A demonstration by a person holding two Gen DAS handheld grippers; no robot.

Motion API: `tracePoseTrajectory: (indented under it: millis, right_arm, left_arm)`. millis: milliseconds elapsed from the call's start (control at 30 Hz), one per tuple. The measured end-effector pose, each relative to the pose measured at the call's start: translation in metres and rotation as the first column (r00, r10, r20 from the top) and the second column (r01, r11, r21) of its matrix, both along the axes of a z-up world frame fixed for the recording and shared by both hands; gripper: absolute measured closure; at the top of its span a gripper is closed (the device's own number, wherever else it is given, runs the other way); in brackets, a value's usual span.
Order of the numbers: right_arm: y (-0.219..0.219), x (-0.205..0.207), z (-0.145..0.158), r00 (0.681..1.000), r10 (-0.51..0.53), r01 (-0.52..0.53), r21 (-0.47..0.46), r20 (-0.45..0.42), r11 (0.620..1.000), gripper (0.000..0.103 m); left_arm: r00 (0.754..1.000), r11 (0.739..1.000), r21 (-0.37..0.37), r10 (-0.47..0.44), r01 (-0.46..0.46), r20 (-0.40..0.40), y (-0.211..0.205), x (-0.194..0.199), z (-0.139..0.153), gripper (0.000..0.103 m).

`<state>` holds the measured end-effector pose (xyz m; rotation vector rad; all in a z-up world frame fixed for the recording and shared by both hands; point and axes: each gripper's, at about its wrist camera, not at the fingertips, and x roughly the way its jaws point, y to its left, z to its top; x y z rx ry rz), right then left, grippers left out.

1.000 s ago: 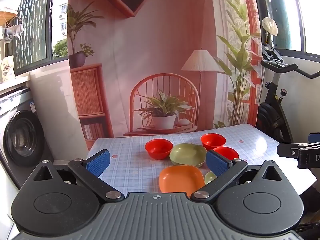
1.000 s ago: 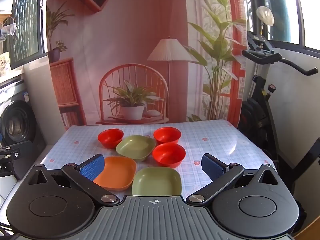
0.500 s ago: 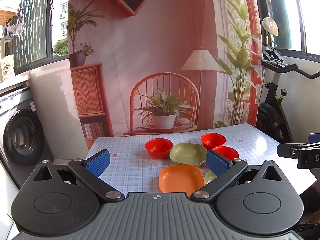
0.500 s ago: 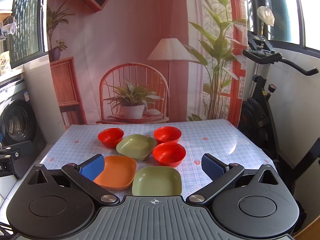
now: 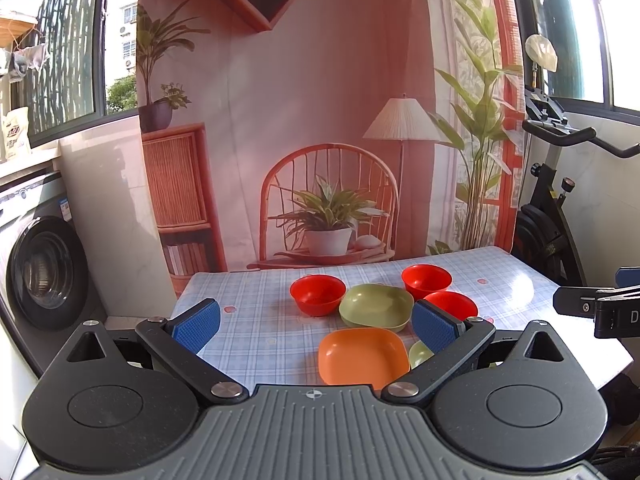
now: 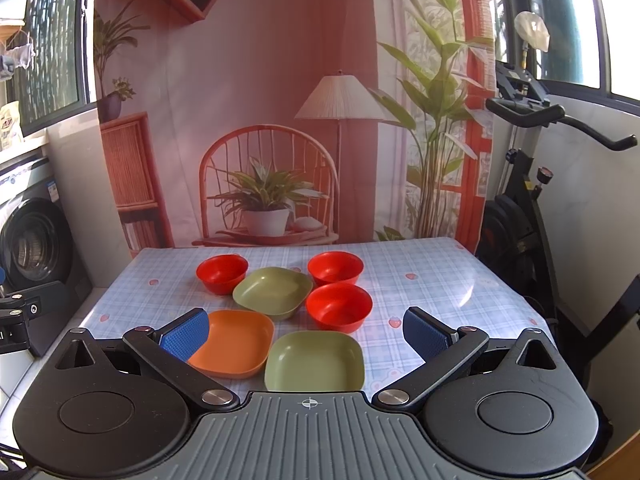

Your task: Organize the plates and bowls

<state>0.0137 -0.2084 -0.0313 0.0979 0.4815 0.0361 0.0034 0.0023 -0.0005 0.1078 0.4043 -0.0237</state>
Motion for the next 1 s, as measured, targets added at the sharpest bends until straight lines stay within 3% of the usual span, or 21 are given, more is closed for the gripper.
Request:
tracePoseTrajectory:
  millis: [1000]
  right_arm:
    - [0.0001,-0.0030,0.0001,1.000,-0.001,0.001,-0.003,0.001,1.000,0.000]
  left_arm:
    - [1.000,1.000,-0.005,0.004,-0.004,0.001,-0.0002,0.0011,-0.0001,0.000]
